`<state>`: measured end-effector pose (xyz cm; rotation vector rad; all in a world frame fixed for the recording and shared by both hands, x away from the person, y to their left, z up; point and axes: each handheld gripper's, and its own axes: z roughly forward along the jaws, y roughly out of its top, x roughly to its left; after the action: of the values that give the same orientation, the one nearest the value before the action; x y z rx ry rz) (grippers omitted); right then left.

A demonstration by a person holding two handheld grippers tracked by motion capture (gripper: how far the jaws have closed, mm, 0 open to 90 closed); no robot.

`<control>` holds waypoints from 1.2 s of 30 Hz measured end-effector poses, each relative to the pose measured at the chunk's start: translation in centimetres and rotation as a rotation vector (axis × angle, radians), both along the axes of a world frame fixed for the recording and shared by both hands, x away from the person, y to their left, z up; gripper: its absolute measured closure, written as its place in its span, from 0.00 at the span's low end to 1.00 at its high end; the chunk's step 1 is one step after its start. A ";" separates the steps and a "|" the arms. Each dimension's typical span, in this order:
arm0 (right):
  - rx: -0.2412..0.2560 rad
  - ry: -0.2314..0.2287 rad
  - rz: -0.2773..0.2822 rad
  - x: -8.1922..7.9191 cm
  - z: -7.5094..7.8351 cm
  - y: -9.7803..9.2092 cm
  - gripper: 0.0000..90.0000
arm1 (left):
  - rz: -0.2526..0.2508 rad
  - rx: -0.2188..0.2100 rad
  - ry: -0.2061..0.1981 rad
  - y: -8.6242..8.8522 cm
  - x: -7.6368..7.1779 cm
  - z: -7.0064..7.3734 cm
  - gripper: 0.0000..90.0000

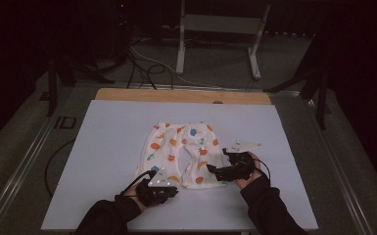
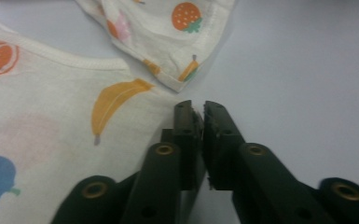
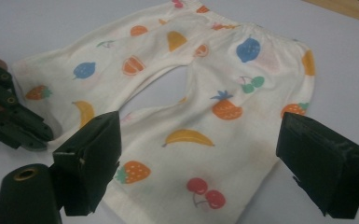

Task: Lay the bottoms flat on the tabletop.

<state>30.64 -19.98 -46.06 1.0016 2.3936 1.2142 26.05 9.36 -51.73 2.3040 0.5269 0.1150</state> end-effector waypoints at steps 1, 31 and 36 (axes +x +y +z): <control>-0.002 0.000 0.001 0.0 0.0 0.1 0.16 | -0.003 -0.010 -0.005 0.1 -0.1 0.2 0.81; -0.182 0.157 -0.039 -3.4 -4.4 -2.0 0.56 | -0.079 0.049 -0.115 -3.0 0.8 0.2 0.65; -0.241 0.157 -0.047 -3.4 -4.7 -1.7 0.74 | -0.048 0.068 -0.102 -3.4 1.9 0.0 0.80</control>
<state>27.21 -21.69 -50.71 1.1030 2.5432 0.8333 27.90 6.00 -51.77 2.3607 0.4205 0.2293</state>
